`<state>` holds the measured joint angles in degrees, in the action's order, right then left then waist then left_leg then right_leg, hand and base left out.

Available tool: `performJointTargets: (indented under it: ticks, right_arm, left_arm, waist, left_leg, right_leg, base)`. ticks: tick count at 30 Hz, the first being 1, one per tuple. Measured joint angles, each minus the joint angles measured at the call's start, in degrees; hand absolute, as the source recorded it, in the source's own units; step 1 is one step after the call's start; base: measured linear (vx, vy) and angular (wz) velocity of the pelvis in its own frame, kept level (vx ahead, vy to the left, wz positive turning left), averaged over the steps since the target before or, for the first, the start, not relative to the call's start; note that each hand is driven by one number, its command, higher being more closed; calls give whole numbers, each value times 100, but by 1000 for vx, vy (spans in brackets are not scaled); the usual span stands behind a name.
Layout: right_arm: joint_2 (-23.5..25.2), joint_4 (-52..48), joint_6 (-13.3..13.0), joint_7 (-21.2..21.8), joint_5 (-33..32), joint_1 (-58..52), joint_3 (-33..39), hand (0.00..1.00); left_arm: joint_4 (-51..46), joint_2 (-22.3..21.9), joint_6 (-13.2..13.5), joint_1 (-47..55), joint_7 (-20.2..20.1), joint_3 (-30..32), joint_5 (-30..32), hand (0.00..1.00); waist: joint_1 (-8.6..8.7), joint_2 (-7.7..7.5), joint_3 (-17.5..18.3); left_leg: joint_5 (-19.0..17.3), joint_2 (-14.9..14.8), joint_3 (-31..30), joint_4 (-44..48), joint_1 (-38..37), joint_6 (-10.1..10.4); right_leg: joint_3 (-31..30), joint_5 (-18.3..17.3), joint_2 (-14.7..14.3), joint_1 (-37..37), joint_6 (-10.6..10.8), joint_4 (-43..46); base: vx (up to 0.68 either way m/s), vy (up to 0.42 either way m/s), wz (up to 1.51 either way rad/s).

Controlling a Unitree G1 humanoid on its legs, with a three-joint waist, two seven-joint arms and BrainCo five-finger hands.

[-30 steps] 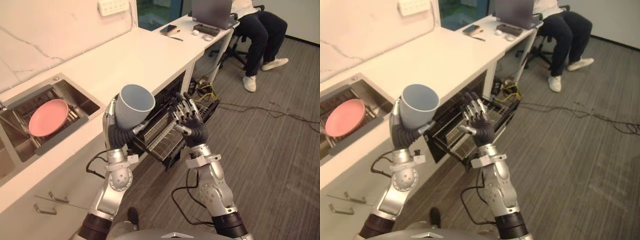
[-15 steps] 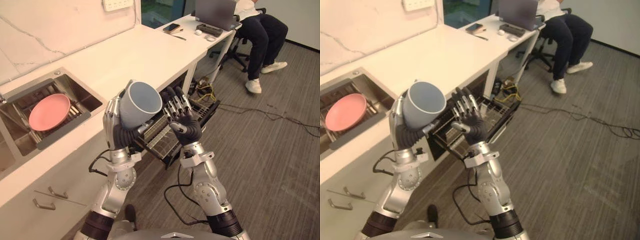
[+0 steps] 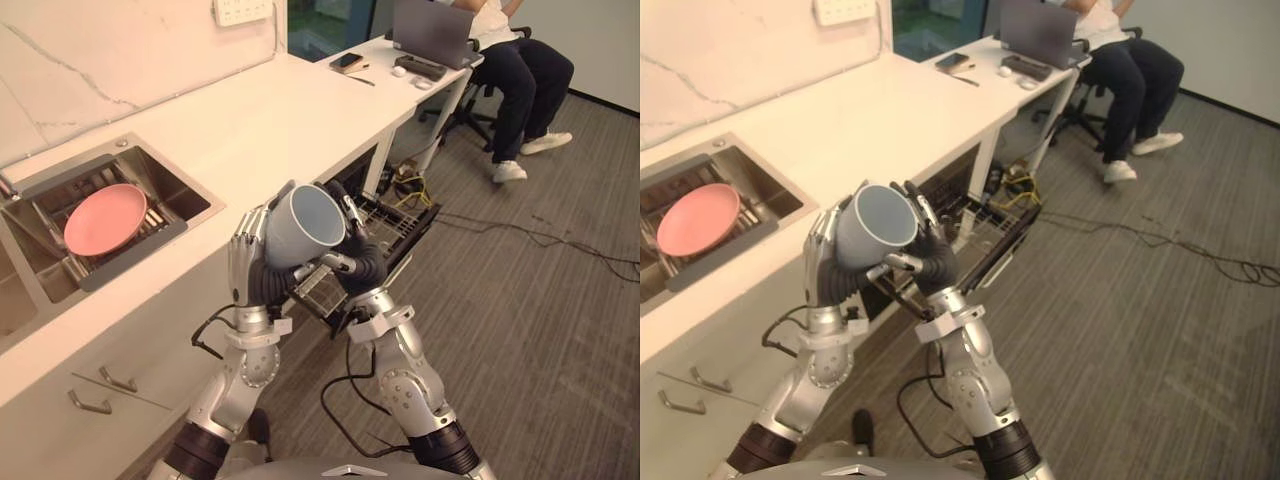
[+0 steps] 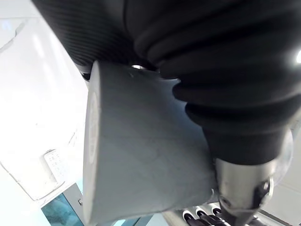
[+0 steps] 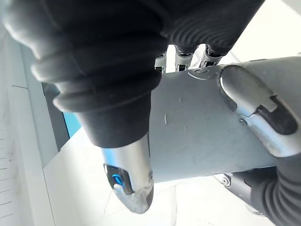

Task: Walk over to the sink, pick up the cup, carry it to the dishwasher, place the cup inside the dishwasher, then close the dishwasher door

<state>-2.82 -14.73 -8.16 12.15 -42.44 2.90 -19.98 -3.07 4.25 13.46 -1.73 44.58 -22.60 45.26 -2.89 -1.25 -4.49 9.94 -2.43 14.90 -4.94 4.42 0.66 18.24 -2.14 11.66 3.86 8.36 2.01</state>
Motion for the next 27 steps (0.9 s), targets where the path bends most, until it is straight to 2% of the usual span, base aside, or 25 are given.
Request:
performJointTargets:
  ticks: [8,14,19,27]
  right_arm:
    - [-8,17,226,-276,8,2,-31,0]
    - [-13,24,259,-282,8,5,-62,0]
    - [-57,85,461,-298,13,7,-141,0]
    - [-121,218,557,-310,8,19,-225,0]
  left_arm:
    - [151,0,-90,-40,54,-28,3,100]
    - [151,1,-100,-40,118,-55,9,100]
    - [153,23,-111,-41,141,-60,11,100]
    - [153,27,-111,-41,147,-117,55,100]
  waist:
    - [7,1,4]
    - [9,1,14]
    - [10,1,127]
    - [8,3,152]
  left_leg:
    - [40,1,0,2,1,-40]
    - [48,1,-6,1,1,-38]
    - [27,1,-13,0,1,-8]
    - [25,-4,-28,-1,2,0]
  right_leg:
    - [-5,31,-6,9,47,-41]
    - [-3,29,-5,9,38,-33]
    - [-2,25,-5,11,17,-30]
    - [2,21,-5,12,25,-14]
  base:
    - [13,-2,-1]
    - [0,0,0]
    - [0,0,0]
    - [0,0,0]
